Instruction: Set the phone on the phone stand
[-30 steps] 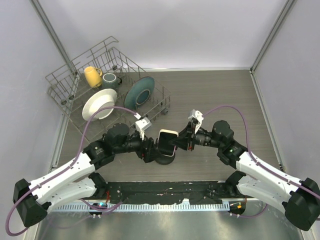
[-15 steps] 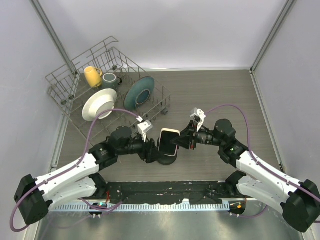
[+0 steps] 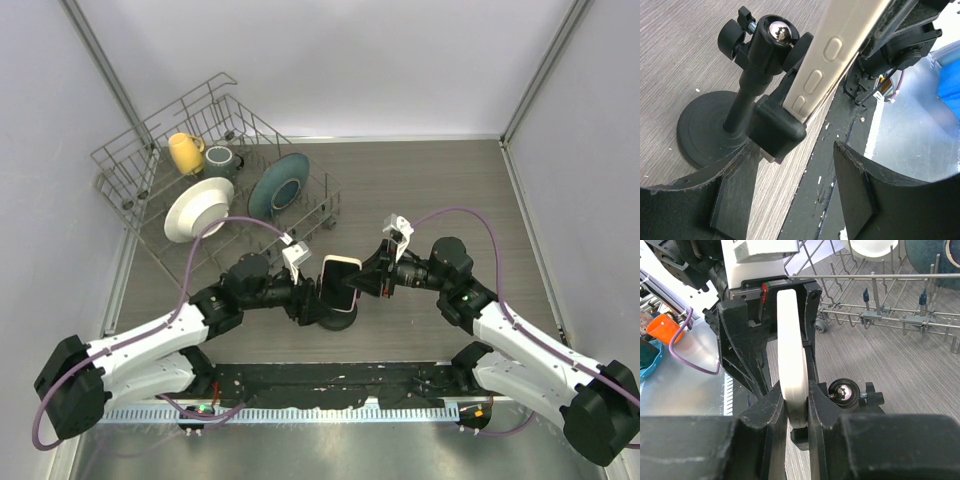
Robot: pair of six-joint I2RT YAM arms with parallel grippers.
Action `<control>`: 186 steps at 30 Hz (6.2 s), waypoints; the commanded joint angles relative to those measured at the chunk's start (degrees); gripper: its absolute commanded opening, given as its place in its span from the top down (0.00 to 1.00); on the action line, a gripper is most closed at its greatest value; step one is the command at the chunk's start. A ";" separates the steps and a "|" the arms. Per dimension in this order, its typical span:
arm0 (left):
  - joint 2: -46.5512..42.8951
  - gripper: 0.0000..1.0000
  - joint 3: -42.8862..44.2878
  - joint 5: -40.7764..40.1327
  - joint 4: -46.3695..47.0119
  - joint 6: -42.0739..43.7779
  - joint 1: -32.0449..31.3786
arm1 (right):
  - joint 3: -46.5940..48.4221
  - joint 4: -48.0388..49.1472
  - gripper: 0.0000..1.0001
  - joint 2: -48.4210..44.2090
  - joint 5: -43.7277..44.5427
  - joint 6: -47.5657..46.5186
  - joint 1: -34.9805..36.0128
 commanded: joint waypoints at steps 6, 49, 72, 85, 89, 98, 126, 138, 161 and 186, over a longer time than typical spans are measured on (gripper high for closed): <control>-2.56 0.30 1.24 -0.49 4.28 0.34 -0.34 | 1.67 5.68 0.99 -1.46 -2.54 2.26 -0.05; -6.34 0.53 7.92 -10.59 -12.23 -1.77 -0.34 | -0.88 4.01 0.99 -4.35 7.02 -1.25 -0.13; -18.57 0.37 13.98 -16.67 -27.71 1.66 -0.34 | 4.30 -4.34 0.99 -5.61 31.56 -8.19 -0.13; -21.03 0.37 15.21 -14.82 -29.37 2.19 -0.34 | 16.78 2.33 0.99 12.94 19.98 -10.66 -16.80; -21.56 0.38 14.95 -13.86 -29.20 2.10 -0.42 | 21.87 10.39 0.99 21.99 10.22 -10.66 -23.85; -22.00 0.39 15.83 -11.30 -30.17 0.69 -0.34 | 42.93 34.59 0.99 49.67 -17.21 0.76 -33.36; -14.79 0.40 16.88 -11.83 -24.37 -0.98 -0.34 | 116.37 15.35 1.00 101.63 -28.12 -1.17 -30.11; -14.00 0.40 16.09 -10.60 -21.82 -2.65 -0.34 | 116.28 19.30 1.00 104.36 -26.27 3.75 -30.11; -17.51 0.40 15.57 -8.58 -21.73 -4.06 -0.34 | 104.87 15.78 0.16 92.07 -25.83 5.68 -32.30; -22.09 0.40 24.26 -15.60 -34.38 -4.58 -0.42 | 53.10 -42.71 0.11 34.06 84.53 -1.70 -16.68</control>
